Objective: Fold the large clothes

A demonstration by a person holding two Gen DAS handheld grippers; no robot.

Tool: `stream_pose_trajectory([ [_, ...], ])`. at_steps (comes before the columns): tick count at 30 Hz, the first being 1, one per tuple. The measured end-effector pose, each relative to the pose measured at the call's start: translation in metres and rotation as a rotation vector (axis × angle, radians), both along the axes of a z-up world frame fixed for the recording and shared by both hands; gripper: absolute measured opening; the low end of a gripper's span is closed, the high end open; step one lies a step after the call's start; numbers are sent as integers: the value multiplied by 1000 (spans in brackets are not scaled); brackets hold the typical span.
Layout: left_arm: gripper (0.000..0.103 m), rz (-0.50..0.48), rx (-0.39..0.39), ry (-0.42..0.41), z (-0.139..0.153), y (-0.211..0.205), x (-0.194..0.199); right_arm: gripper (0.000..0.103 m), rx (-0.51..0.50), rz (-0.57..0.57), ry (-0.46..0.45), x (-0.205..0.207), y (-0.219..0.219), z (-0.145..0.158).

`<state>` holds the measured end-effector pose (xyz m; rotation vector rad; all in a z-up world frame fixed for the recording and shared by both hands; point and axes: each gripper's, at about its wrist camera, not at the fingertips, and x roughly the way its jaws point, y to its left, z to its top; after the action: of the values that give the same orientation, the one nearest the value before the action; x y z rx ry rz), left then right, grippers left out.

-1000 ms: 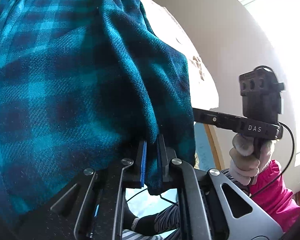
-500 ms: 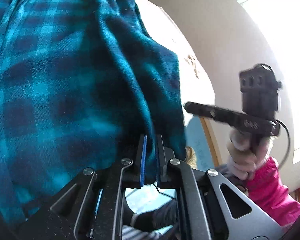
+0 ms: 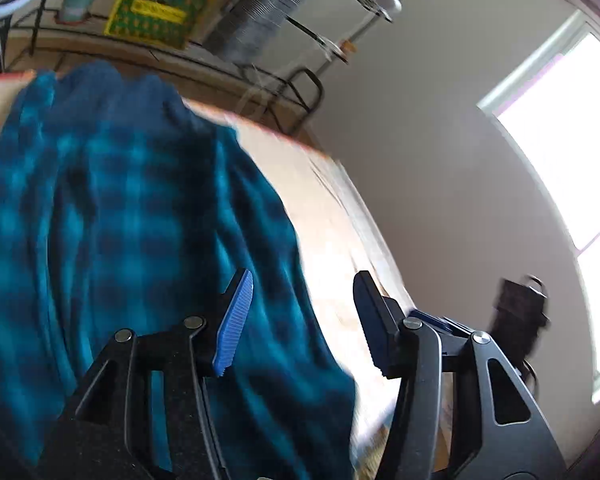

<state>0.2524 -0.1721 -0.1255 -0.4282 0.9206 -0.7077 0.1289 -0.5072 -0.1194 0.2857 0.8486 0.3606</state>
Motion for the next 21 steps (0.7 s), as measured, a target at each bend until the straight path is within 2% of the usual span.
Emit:
stream_pose_trajectory([
  [1,54,21,-12,12,-3,-3,20,46,-16,0,-22,17,-2,3],
  [2,59,21,-24,28,-8,-6,39,54,-33,3,-39,30,-1,4],
  [6,60,62,-16,100,-46,-15,106,55,-94,59,-69,98,10,-4],
  [7,60,65,-24,140,-59,-18,125,55,-100,67,-69,111,12,-7],
  [10,60,50,-79,206,-87,-25,151,55,-91,92,-52,153,21,-25],
  [16,58,-17,-26,223,-120,-45,177,55,-163,137,-5,212,39,-63],
  [17,36,-28,-26,223,-122,-48,177,51,-176,139,1,218,41,-69],
  [18,18,-47,-21,223,-125,-53,178,40,-182,138,8,221,41,-72],
  [19,2,-63,3,220,-128,-57,180,11,-181,141,20,225,43,-75],
  [20,2,-70,17,207,-126,-60,180,5,-174,153,45,228,44,-79],
  [21,2,-83,8,195,-124,-61,179,5,-180,152,52,228,46,-79],
])
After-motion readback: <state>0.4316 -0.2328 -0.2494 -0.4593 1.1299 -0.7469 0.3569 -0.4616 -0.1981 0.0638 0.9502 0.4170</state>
